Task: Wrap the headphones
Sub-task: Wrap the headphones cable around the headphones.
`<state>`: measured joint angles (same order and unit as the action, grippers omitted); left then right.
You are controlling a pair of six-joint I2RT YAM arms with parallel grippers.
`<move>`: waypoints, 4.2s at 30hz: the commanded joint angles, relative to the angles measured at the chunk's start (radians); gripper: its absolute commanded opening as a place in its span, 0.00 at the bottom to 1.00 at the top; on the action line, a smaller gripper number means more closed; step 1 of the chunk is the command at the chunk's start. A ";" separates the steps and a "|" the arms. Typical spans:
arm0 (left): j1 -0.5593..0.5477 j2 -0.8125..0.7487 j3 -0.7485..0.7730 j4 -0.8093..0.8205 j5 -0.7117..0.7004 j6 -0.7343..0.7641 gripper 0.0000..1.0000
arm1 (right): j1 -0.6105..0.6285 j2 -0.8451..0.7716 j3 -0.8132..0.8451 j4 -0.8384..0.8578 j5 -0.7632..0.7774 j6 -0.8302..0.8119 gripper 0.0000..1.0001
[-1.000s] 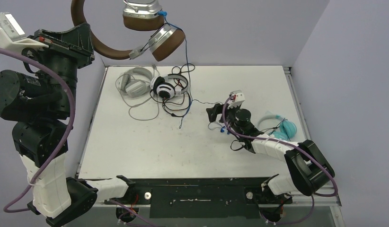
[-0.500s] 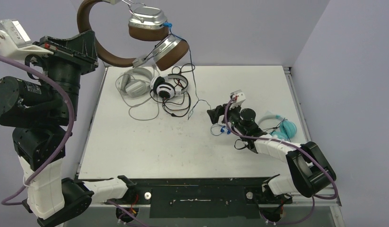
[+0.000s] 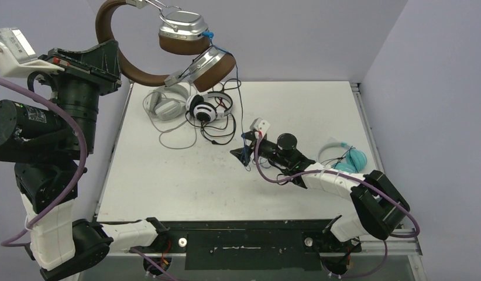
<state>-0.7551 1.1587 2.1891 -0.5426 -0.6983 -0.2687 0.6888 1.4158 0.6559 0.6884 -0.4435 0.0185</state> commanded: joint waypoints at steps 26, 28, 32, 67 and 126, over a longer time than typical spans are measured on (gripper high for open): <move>-0.087 -0.252 -0.361 0.483 -0.501 0.411 0.00 | -0.676 -0.188 0.019 -0.631 0.743 0.769 0.00; -0.094 -0.275 -0.379 0.565 -0.546 0.477 0.00 | -0.717 -0.170 0.036 -0.672 0.734 0.793 0.00; -0.116 -0.336 -0.444 0.753 -0.614 0.627 0.00 | -0.750 -0.137 0.066 -0.720 0.702 0.801 0.00; -0.250 -0.150 -0.504 0.072 -0.474 0.015 0.00 | -0.449 -0.123 0.965 -1.064 0.238 0.384 0.00; 0.313 0.002 -1.120 0.115 0.479 -0.470 0.00 | -0.135 -0.420 0.143 -1.122 0.675 0.482 0.95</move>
<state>-0.4667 1.1606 1.1187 -0.5518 -0.3847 -0.6468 0.5613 1.0515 0.8051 -0.5083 0.1898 0.4751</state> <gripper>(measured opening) 0.093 0.952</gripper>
